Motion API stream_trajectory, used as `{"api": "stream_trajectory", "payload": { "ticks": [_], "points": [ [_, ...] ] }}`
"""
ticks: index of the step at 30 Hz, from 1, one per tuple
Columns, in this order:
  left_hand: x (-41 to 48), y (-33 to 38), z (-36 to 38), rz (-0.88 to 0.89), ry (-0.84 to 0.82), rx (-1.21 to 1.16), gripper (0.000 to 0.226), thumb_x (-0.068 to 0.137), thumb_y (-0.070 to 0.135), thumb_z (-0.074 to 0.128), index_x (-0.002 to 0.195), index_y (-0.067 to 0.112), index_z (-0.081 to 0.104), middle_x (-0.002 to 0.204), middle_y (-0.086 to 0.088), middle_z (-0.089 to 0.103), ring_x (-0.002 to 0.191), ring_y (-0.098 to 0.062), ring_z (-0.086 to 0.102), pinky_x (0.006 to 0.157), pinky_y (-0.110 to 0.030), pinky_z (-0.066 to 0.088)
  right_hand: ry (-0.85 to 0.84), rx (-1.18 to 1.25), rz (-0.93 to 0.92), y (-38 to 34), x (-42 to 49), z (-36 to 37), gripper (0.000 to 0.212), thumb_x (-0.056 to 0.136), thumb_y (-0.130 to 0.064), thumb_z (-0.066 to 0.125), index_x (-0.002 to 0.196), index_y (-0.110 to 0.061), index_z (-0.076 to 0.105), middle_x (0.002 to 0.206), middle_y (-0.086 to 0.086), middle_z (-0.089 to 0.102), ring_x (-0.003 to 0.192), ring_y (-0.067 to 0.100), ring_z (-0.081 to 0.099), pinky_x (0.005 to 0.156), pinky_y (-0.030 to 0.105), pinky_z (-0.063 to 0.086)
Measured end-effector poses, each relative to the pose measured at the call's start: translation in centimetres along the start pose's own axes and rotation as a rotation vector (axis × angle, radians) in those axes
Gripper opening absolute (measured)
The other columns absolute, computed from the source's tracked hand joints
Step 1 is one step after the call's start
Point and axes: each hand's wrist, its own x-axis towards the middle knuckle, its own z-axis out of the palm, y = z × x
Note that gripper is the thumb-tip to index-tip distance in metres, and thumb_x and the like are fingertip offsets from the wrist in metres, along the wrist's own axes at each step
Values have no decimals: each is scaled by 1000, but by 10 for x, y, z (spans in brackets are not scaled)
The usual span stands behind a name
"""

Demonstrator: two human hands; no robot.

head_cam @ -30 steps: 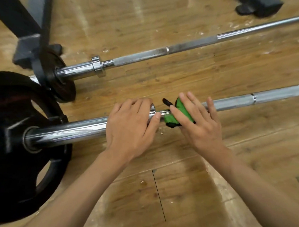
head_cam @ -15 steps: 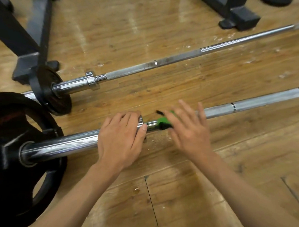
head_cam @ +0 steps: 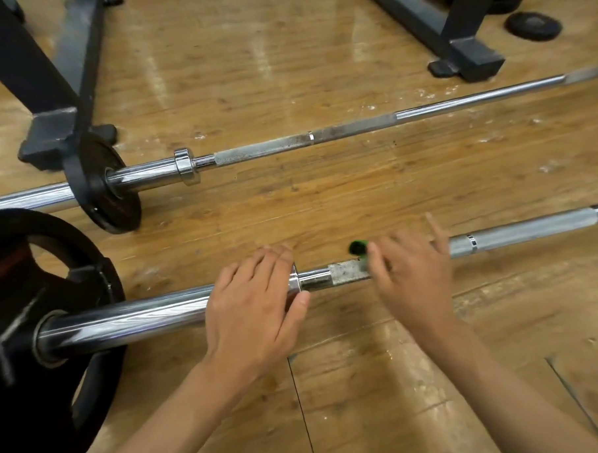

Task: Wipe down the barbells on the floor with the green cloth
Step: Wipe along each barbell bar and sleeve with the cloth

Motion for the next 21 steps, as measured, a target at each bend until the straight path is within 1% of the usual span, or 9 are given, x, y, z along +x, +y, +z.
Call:
{"api": "stream_trajectory", "payload": {
  "ticks": [2, 4, 6, 8, 11, 13, 16, 18, 21],
  "points": [
    [-4, 5, -1, -7, -6, 1, 66, 107, 50, 24, 132, 5, 66, 128, -10, 70, 117, -30, 65, 93, -41, 39, -45, -31, 187, 15, 1, -12, 40, 100, -32, 44, 79, -17, 74, 79, 2, 69, 78, 27, 66, 119, 52, 31],
    [-9, 9, -2, -12, -15, -7, 67, 106, 51, 25, 131, 4, 67, 129, -12, 71, 120, -31, 65, 96, -42, 40, -100, -50, 235, 0, -1, -12, 39, 96, -33, 44, 80, -17, 76, 79, 5, 69, 81, 31, 64, 115, 51, 35],
    [-14, 10, -3, 2, -17, -14, 66, 106, 50, 28, 130, 3, 67, 131, -14, 70, 123, -31, 64, 98, -43, 40, -148, 53, 107, -33, -8, -6, 35, 97, -33, 46, 83, -19, 76, 78, 4, 67, 81, 30, 63, 109, 48, 41],
    [-19, 10, -5, 14, -28, -22, 65, 105, 50, 30, 133, 4, 66, 135, -14, 68, 128, -32, 62, 101, -44, 40, -171, 132, -48, -57, -16, -3, 35, 103, -35, 46, 89, -21, 75, 81, 0, 64, 82, 24, 63, 113, 46, 39],
    [-24, 10, -10, 22, -76, -54, 64, 106, 49, 31, 137, 4, 64, 137, -13, 67, 133, -32, 60, 107, -45, 38, -141, 94, -213, -41, -18, -7, 40, 108, -42, 42, 97, -23, 76, 83, -3, 66, 80, 19, 66, 122, 48, 31],
    [-25, 11, -13, 20, -98, -71, 62, 105, 49, 34, 138, 5, 63, 138, -12, 67, 134, -31, 59, 111, -46, 36, -139, 57, -238, -21, -21, -13, 45, 110, -45, 39, 103, -21, 76, 85, -3, 66, 80, 20, 67, 122, 49, 30],
    [-23, 16, -18, -38, -120, -106, 55, 105, 49, 36, 131, 11, 66, 132, -8, 70, 132, -29, 60, 113, -49, 39, -193, 34, -195, -16, -28, -21, 51, 111, -47, 33, 114, -16, 73, 96, 2, 65, 90, 27, 66, 117, 51, 34],
    [-20, 21, -21, -108, -144, -138, 54, 106, 50, 33, 125, 14, 67, 126, -5, 71, 129, -30, 61, 113, -53, 41, -253, -3, -222, -20, -34, -25, 49, 111, -46, 32, 129, -15, 65, 108, 8, 62, 100, 32, 62, 116, 53, 34],
    [-20, 26, -22, -172, -176, -169, 54, 107, 52, 32, 126, 16, 68, 126, -5, 71, 131, -34, 60, 114, -54, 33, -423, -140, -390, -14, -37, -38, 54, 108, -46, 35, 153, -17, 40, 131, 16, 55, 117, 36, 55, 120, 57, 29]
  ]
}}
